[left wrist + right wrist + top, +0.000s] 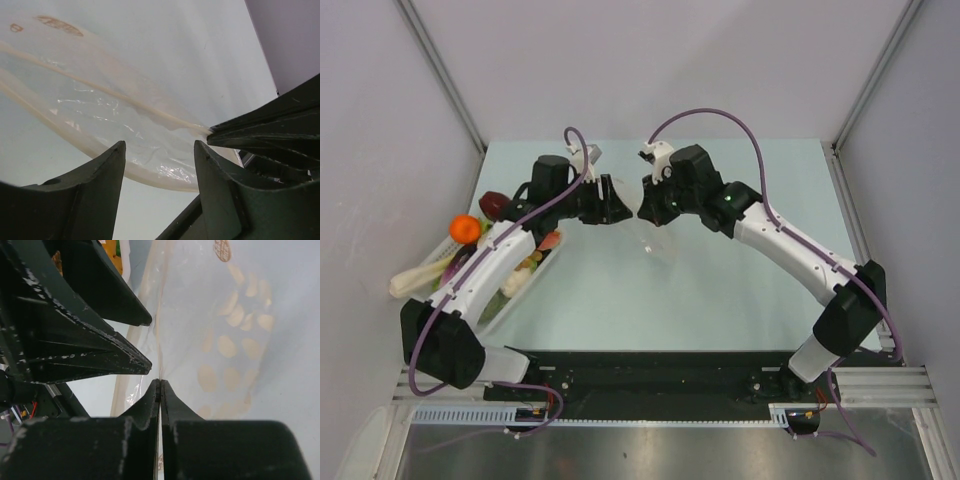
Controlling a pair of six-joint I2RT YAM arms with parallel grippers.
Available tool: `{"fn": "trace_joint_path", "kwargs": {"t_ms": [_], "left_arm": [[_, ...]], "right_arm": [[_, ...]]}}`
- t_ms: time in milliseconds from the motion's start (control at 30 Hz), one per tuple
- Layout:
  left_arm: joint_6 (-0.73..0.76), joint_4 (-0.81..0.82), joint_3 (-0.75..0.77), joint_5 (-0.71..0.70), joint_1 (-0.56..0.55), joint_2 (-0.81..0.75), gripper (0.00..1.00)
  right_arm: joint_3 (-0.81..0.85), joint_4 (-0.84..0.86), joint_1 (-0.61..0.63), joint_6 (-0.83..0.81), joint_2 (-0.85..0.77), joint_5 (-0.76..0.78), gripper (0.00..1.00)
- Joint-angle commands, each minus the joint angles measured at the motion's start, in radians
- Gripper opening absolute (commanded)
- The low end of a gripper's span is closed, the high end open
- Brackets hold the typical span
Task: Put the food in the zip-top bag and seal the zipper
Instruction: Open the zipper of the food storage bag.
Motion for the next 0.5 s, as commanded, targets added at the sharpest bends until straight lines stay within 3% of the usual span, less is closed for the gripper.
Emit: {"fn": "trace_joint_path", "kwargs": {"t_ms": [0, 133, 267, 467], "left_arm": [[-0.061, 0.083, -0.037, 0.020, 0.002, -0.050, 0.61], [-0.078, 0.126, -0.084, 0.032, 0.008, -0.091, 0.61], [-0.076, 0.059, -0.074, -0.023, 0.028, -0.079, 0.56], [-0.130, 0.186, -0.167, 0.026, 0.077, -0.148, 0.58]], "right_arm": [[-0.009, 0.045, -0.012, 0.028, -0.050, 0.014, 0.00], [-0.023, 0.048, -0.027, 0.035, -0.056, 0.051, 0.00], [-0.035, 0.057, -0.044, 0.053, -0.068, 0.048, 0.00], [-0.046, 0.062, -0.049, 0.054, -0.065, 0.051, 0.00]]}}
